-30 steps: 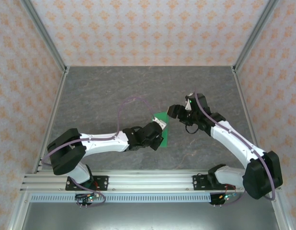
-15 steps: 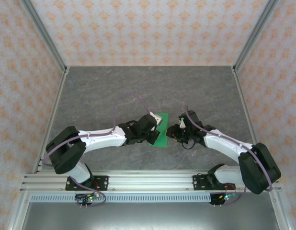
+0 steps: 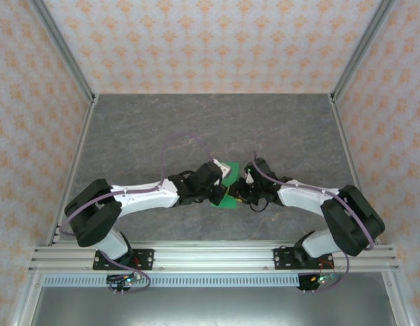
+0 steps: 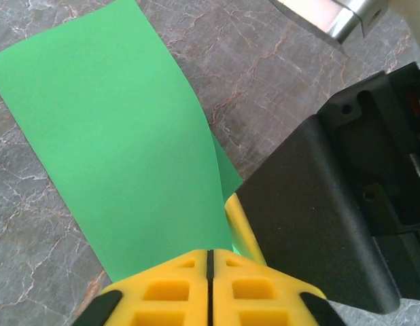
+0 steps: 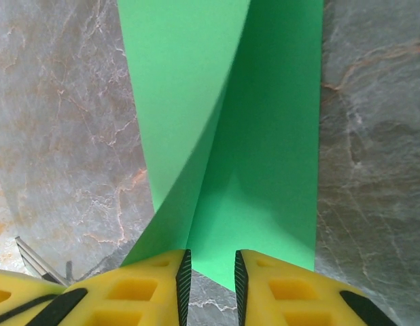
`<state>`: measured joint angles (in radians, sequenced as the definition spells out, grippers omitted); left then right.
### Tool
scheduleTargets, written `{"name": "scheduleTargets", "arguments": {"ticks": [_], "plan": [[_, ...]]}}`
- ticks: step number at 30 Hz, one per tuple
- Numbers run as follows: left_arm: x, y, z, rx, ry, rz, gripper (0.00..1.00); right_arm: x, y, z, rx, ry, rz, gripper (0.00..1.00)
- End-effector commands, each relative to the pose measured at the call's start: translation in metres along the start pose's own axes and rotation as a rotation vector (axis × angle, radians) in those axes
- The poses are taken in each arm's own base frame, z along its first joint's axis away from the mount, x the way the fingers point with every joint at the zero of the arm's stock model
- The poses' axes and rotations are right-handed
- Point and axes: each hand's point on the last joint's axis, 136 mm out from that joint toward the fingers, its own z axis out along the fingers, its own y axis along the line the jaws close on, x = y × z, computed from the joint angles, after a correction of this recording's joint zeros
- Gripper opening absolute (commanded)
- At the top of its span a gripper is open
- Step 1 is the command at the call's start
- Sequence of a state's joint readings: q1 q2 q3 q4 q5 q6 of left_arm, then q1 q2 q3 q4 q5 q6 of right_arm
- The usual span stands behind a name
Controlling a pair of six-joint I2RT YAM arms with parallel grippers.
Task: Fold a paper plane with a square sheet of paper (fold left side to right side)
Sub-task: Fold the triangle a second time at the center of the table.
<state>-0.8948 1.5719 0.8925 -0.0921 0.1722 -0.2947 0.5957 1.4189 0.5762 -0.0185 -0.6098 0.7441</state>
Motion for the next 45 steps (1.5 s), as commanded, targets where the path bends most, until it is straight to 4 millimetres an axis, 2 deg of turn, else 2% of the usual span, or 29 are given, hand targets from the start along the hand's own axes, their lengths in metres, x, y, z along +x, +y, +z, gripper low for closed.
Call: {"name": "scheduleTargets", "arguments": {"ticks": [1, 3, 6, 9, 16, 20, 30, 33, 39, 45], "plan": [[-0.012, 0.002, -0.018, -0.001, -0.055, -0.013, 0.13, -0.009, 0.016, 0.000, -0.034, -0.025, -0.012, 0.27], [-0.012, -0.001, -0.023, 0.028, -0.072, -0.029, 0.19, -0.010, 0.015, 0.000, -0.031, -0.025, -0.010, 0.27], [-0.010, -0.007, -0.030, 0.083, -0.097, -0.054, 0.34, -0.010, 0.015, 0.000, -0.028, -0.029, -0.012, 0.27], [-0.006, -0.010, -0.029, 0.115, -0.096, -0.070, 0.43, -0.010, 0.014, 0.000, -0.025, -0.028, -0.010, 0.27], [0.002, -0.013, -0.010, 0.126, -0.048, -0.067, 0.46, -0.010, 0.015, 0.000, -0.026, -0.027, -0.012, 0.27], [0.002, -0.009, -0.003, 0.104, -0.044, -0.065, 0.41, -0.010, 0.014, 0.000, -0.025, -0.026, -0.013, 0.27], [0.000, -0.001, -0.002, 0.058, -0.050, -0.058, 0.09, -0.008, 0.011, 0.000, -0.009, -0.023, -0.016, 0.27], [0.001, 0.004, -0.002, 0.039, -0.044, -0.054, 0.03, -0.009, 0.010, -0.003, -0.001, -0.030, -0.024, 0.29], [0.003, 0.014, -0.002, 0.015, -0.043, -0.062, 0.00, -0.005, 0.009, -0.009, 0.006, -0.030, -0.032, 0.30], [0.005, 0.020, -0.001, 0.005, -0.033, -0.065, 0.00, 0.005, 0.003, -0.003, 0.007, -0.008, -0.012, 0.20]]}}
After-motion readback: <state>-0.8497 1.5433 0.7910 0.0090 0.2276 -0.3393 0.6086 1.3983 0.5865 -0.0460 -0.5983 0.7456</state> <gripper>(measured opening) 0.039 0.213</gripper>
